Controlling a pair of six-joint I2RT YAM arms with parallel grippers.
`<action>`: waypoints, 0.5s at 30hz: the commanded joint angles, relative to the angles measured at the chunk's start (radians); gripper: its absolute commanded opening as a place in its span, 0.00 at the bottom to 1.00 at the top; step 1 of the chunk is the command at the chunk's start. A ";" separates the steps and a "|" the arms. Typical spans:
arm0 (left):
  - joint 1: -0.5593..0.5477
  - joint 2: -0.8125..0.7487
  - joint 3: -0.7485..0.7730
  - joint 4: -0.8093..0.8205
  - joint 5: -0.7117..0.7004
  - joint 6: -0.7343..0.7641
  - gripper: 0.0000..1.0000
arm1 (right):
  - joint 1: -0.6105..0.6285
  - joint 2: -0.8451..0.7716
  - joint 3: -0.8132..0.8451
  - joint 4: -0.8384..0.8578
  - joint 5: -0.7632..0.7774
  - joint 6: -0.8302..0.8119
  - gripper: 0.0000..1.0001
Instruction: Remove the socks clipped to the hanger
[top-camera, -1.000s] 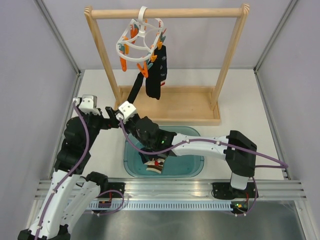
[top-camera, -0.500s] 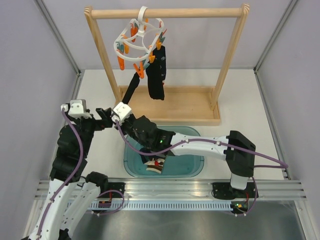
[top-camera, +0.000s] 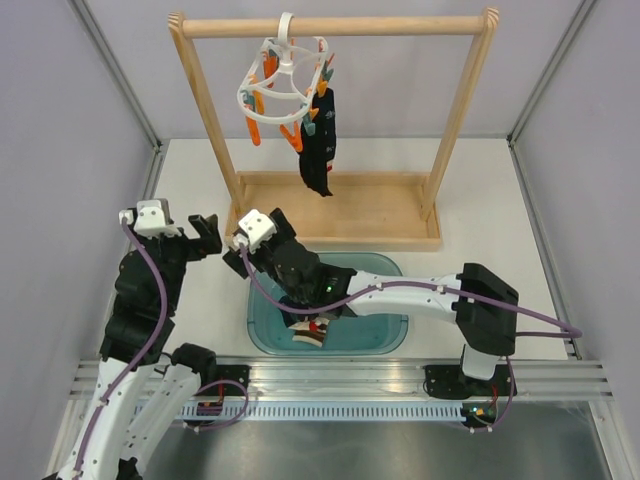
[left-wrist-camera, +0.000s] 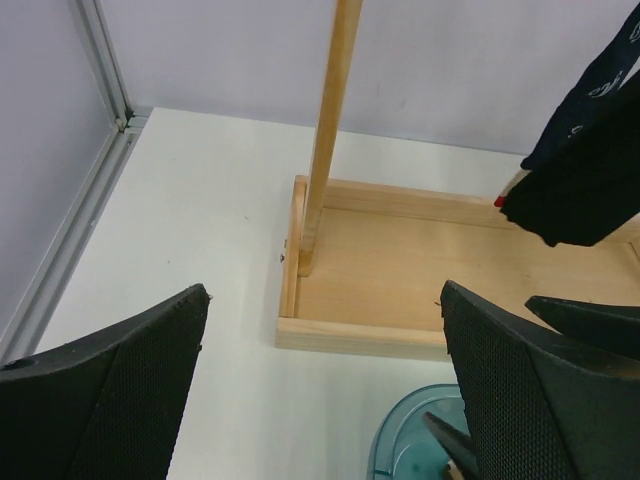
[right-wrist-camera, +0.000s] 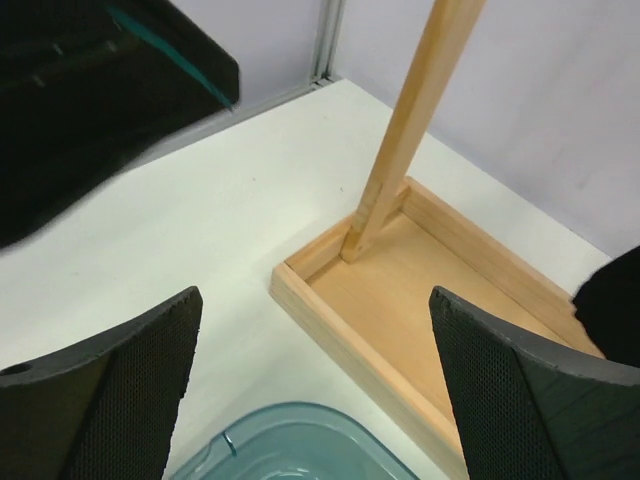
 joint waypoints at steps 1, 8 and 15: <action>-0.004 -0.003 -0.005 0.017 0.025 0.011 1.00 | -0.022 -0.107 -0.071 0.055 0.054 0.000 0.98; -0.004 0.011 -0.007 0.017 0.054 0.006 1.00 | -0.206 -0.244 -0.218 0.059 -0.064 0.122 0.98; -0.004 0.030 -0.008 0.017 0.092 -0.002 1.00 | -0.405 -0.398 -0.257 0.082 -0.202 0.142 0.98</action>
